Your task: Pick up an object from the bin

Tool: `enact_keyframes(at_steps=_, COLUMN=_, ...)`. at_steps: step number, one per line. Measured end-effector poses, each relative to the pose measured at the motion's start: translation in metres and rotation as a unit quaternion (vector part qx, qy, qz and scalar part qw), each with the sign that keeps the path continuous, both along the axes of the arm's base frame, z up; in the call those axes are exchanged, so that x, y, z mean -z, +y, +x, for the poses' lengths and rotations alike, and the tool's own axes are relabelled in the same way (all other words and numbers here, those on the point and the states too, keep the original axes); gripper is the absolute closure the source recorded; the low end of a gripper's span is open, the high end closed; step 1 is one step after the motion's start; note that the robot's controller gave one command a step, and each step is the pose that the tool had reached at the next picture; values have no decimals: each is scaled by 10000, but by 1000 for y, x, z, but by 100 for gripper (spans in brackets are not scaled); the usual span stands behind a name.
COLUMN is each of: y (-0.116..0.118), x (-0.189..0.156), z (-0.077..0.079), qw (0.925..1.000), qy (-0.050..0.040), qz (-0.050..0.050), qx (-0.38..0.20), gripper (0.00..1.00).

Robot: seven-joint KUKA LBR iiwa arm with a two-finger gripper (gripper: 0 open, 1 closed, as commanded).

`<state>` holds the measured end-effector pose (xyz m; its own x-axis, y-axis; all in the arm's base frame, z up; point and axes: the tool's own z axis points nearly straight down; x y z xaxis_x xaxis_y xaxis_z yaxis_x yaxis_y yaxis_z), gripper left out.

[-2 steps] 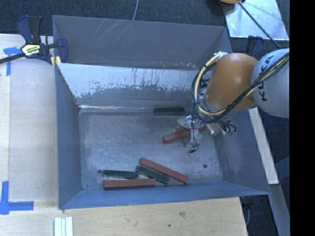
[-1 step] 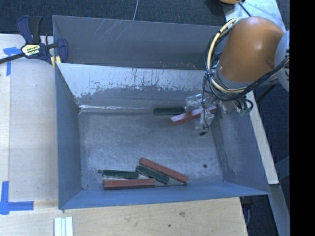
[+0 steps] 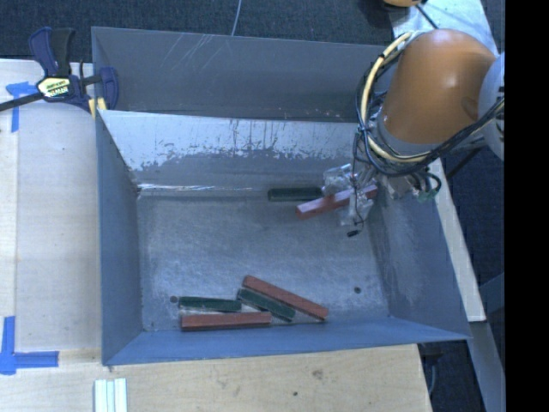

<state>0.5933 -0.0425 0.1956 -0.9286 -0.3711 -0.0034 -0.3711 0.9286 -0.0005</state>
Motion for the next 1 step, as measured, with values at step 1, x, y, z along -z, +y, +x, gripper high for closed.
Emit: enact_keyframes(at_steps=1, y=-12, x=-114, z=-9, qw=9858, qy=-24, qz=-13, qx=-1681, gripper=100)
